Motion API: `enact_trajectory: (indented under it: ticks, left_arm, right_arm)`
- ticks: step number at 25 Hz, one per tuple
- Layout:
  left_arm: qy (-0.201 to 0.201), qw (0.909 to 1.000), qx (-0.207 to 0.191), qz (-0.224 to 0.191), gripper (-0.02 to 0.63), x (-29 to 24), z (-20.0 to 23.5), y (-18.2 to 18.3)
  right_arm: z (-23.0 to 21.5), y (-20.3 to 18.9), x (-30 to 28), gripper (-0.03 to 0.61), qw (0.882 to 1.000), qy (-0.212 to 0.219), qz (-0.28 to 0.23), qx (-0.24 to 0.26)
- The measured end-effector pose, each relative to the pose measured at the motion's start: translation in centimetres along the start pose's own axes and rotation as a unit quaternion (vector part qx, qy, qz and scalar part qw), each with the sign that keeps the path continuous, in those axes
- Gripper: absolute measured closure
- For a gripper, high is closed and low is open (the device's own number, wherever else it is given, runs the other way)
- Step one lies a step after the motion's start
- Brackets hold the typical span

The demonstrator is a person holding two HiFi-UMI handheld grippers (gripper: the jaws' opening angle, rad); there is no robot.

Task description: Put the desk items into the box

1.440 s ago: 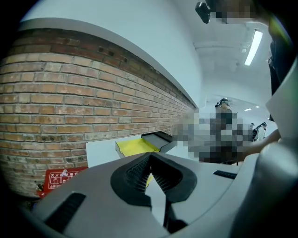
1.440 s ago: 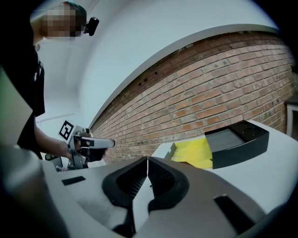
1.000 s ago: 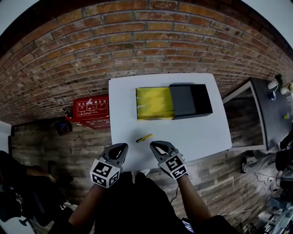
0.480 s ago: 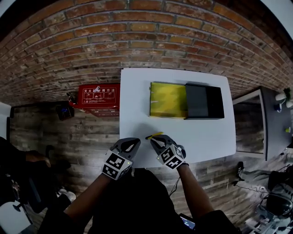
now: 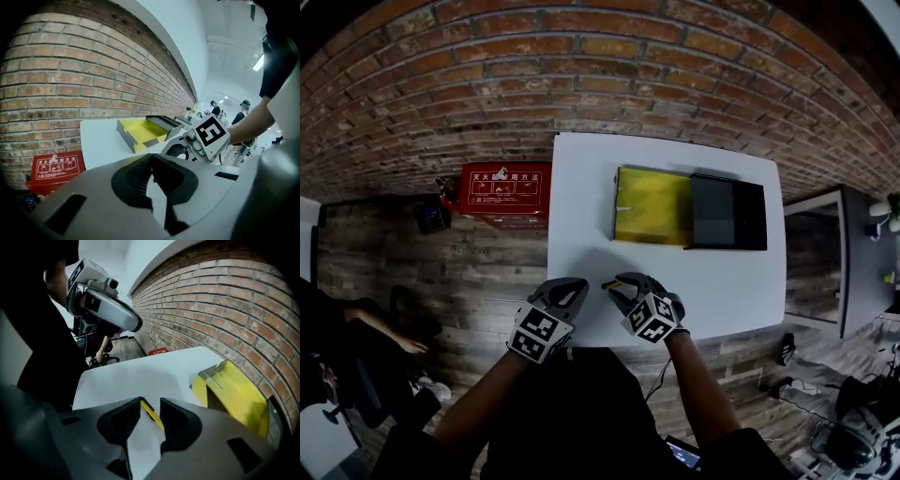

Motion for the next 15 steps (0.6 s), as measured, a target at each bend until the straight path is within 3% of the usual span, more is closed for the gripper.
enact_trajectory:
  ticks: [8,15]
  left_arm:
    - [0.006,1.0000,0.004,0.000,0.600,-0.4,0.8,0.1]
    - [0.013,0.9998,0.013,-0.002,0.600,-0.2,1.1,0.3]
  right_arm:
    - [0.1,-0.6,-1.6,0.443,0.998,0.053,0.025,0.038]
    - [0.0,-1.1,-2.3,0.443,0.995,0.076,0.044,0.053]
Point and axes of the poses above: the fingertips, and each gripper's own axes: x backward along the fingers, z to its left, y out of its top, the point moved 5 cm from there along x, backward along the fingers, and after that the axes turned 13 degrees about x, right-handed, at the moved point
